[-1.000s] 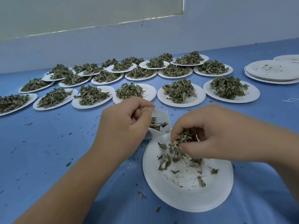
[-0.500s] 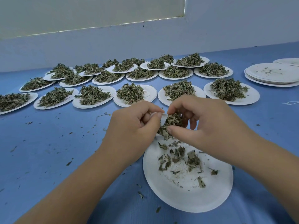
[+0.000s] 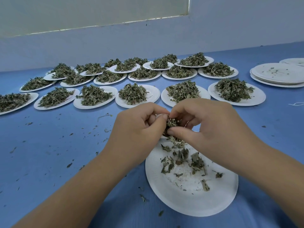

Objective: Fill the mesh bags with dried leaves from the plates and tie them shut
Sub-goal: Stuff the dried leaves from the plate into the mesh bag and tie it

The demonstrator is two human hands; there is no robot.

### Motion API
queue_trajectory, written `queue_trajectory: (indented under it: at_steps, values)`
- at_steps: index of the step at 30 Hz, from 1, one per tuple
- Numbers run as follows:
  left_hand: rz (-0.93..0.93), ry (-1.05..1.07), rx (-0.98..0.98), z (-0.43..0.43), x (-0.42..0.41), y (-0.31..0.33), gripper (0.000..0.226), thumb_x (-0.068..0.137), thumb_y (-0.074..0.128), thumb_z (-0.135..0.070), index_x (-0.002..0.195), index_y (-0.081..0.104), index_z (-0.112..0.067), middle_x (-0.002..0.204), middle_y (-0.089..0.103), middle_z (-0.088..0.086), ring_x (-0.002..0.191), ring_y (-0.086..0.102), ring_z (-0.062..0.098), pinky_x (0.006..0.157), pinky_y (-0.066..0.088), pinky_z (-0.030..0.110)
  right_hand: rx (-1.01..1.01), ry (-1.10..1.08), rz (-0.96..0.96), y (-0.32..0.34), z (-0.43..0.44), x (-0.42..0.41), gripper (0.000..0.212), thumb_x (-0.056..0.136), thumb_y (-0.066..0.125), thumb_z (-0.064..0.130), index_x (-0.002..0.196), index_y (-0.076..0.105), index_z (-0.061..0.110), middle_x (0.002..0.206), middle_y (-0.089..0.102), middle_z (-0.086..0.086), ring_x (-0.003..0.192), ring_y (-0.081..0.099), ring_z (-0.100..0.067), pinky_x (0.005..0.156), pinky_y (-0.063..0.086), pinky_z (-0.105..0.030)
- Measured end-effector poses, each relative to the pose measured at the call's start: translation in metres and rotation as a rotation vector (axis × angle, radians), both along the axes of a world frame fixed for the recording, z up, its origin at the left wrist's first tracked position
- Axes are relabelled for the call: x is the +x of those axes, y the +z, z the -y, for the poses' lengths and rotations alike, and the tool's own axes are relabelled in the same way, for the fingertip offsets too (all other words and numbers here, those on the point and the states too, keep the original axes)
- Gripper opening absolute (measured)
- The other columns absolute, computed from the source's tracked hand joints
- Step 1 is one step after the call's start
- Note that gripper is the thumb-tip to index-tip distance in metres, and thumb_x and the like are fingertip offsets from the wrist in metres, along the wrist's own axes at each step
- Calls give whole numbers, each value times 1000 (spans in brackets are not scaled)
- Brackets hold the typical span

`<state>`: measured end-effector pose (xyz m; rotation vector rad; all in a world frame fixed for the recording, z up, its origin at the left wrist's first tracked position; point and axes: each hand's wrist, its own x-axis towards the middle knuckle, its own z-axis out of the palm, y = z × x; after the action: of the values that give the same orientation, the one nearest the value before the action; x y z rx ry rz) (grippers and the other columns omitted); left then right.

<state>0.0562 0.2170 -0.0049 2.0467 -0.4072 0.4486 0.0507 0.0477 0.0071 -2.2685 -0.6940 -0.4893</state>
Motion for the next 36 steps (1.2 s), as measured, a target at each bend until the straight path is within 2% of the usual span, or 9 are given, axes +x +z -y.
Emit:
queue_trajectory:
  at_steps: [6,13,16,20,22,24,26,30,36]
  values:
    - [-13,-14,-5,1,-1,0,16,87,64,-9,82,73,-20,53,48,6,45,37,3,47,28,8,11,13,40,-3,-2,2,20,73,79,18,84,62,19,85,56,8,75,60,-9,68,54,-32]
    - [-2,-5,7,2,-1,0,21,87,65,-10,79,72,-28,53,55,4,44,40,2,45,29,8,-30,31,69,-4,-2,3,2,83,73,20,83,74,21,76,66,6,74,62,-10,69,54,-37]
    - [-15,10,-2,0,0,0,20,87,65,-12,78,72,-29,54,55,2,45,41,0,46,30,8,-15,34,44,-4,-1,2,8,86,68,24,89,75,26,78,69,10,76,63,-8,71,54,-33]
    - [-21,21,-28,-1,2,1,17,87,65,-18,78,71,-31,59,58,5,50,51,9,47,43,22,130,101,-66,1,3,1,15,82,66,40,92,75,33,80,70,19,82,65,4,72,52,-14]
    - [-23,30,-26,-2,3,2,17,87,65,-17,78,72,-30,58,59,5,51,53,12,47,44,25,88,161,-137,3,4,0,32,72,70,55,98,72,35,88,69,19,89,64,2,79,53,-16]
    - [-21,30,-26,-2,2,2,19,87,64,-13,78,72,-27,54,54,5,45,43,4,45,34,14,-22,156,-138,3,3,0,45,65,72,59,102,68,33,93,64,16,92,62,-3,82,54,-26]
    - [-27,24,-25,-2,1,3,18,86,63,-12,78,72,-26,54,53,6,44,40,2,45,32,11,-75,127,-89,1,1,1,38,68,74,48,100,66,28,94,61,13,90,60,-6,81,54,-32]
    - [-45,23,-43,-1,0,2,18,87,63,-12,80,73,-25,55,53,7,47,42,4,47,44,24,22,112,-39,-1,1,3,19,76,77,23,92,68,22,90,63,12,86,62,-5,77,54,-23]
    - [-32,18,-48,1,-1,3,15,87,64,-14,81,73,-24,57,55,9,45,41,2,46,31,10,36,86,56,-1,3,5,12,77,76,10,80,68,17,81,62,8,79,62,-9,71,54,-25]
